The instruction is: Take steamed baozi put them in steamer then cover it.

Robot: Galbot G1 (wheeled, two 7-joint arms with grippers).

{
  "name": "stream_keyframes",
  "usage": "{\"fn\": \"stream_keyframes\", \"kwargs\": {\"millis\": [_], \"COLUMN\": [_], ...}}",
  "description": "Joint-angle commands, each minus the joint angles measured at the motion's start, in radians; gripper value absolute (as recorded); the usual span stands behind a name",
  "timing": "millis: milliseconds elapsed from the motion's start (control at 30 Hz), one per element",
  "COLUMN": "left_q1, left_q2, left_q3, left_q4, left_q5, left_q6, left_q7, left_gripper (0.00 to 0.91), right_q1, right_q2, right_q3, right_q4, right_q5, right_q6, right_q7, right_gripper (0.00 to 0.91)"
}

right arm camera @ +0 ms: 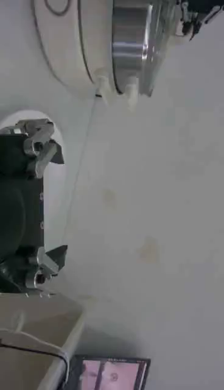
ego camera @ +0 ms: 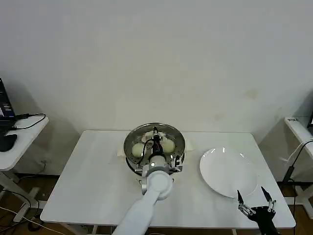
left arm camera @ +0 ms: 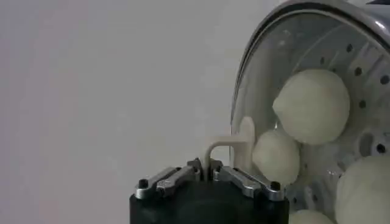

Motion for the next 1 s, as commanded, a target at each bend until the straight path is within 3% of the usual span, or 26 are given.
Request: {"fn": "stream_keyframes", "kwargs": {"millis": [33,1000], "left_q1": [0.006,0.033], "left_q2": [0.0,0.018], "left_q3": [-0.003,0.004], "left_q4": [-0.006,-0.075], "left_q5": [0.005,-0.002], "left_q6": [-0.005,-0.006], "left_q7": [0.002,0.014], "left_gripper": [0.907,0.907], "right_q1": [-0.001,-0.005], "right_q2": [0.0,0.003], "right_q3": [-0.001,-0.009], "right_q4": [0.002,0.006], "right_q5": [0.0,-0.006], "right_q6": [0.001,0.001], "right_q7": [-0.002,-0.006], "right_gripper": [0.907,0.907]}}
